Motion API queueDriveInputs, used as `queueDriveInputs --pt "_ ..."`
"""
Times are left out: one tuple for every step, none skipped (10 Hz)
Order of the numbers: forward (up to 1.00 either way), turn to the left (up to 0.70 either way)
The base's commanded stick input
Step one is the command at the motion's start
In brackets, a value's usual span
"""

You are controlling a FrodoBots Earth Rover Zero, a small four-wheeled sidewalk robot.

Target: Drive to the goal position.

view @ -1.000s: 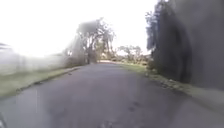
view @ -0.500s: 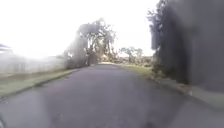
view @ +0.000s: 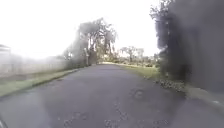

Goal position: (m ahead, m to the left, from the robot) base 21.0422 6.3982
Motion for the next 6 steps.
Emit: queueDriveInputs --pt "1.0 0.0" --pt "1.0 0.0" --pt "1.0 0.0" --pt "1.0 0.0" --pt "1.0 0.0" --pt "1.0 0.0"
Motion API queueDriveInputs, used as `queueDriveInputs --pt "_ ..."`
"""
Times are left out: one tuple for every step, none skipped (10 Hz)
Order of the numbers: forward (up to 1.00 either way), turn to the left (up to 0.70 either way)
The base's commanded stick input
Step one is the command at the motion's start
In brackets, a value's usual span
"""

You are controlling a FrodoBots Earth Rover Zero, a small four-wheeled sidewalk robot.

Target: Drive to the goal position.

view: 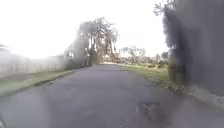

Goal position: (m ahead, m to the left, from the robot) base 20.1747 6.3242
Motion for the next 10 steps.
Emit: queueDriveInputs --pt "1.0 0.0" --pt "1.0 0.0" --pt "1.0 0.0" --pt "1.0 0.0" --pt "1.0 0.0" --pt "1.0 0.0" --pt "1.0 0.0" --pt "1.0 0.0" --pt "1.0 0.0" --pt "1.0 0.0"
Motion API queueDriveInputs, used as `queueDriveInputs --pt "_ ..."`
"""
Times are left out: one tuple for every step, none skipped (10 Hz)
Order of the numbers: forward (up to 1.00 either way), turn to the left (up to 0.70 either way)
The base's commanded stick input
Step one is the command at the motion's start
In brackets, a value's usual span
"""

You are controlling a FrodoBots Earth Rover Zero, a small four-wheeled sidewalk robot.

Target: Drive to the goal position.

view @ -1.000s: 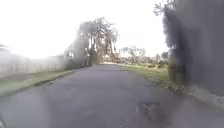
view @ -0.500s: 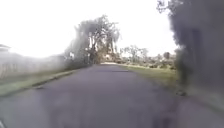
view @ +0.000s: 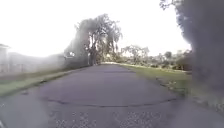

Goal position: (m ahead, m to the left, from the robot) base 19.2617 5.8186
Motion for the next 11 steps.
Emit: queueDriveInputs --pt "1.0 0.0" --pt "1.0 0.0" --pt "1.0 0.0" --pt "1.0 0.0" --pt "1.0 0.0" --pt "1.0 0.0" --pt "1.0 0.0" --pt "1.0 0.0" --pt "1.0 0.0" --pt "1.0 -0.02" --pt "1.0 -0.06"
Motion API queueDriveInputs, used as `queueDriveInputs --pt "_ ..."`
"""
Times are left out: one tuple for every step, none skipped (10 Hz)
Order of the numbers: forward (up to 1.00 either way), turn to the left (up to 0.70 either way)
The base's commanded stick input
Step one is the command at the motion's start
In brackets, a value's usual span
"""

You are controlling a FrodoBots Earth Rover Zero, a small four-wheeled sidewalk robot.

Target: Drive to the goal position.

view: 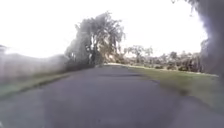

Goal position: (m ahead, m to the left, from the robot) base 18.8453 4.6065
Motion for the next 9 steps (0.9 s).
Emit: queueDriveInputs --pt "1.0 -0.1" --pt "1.0 -0.15" --pt "1.0 -0.19" --pt "1.0 -0.24" --pt "1.0 -0.28" --pt "1.0 -0.32" --pt "1.0 -0.37" --pt "1.0 -0.4" --pt "1.0 -0.4"
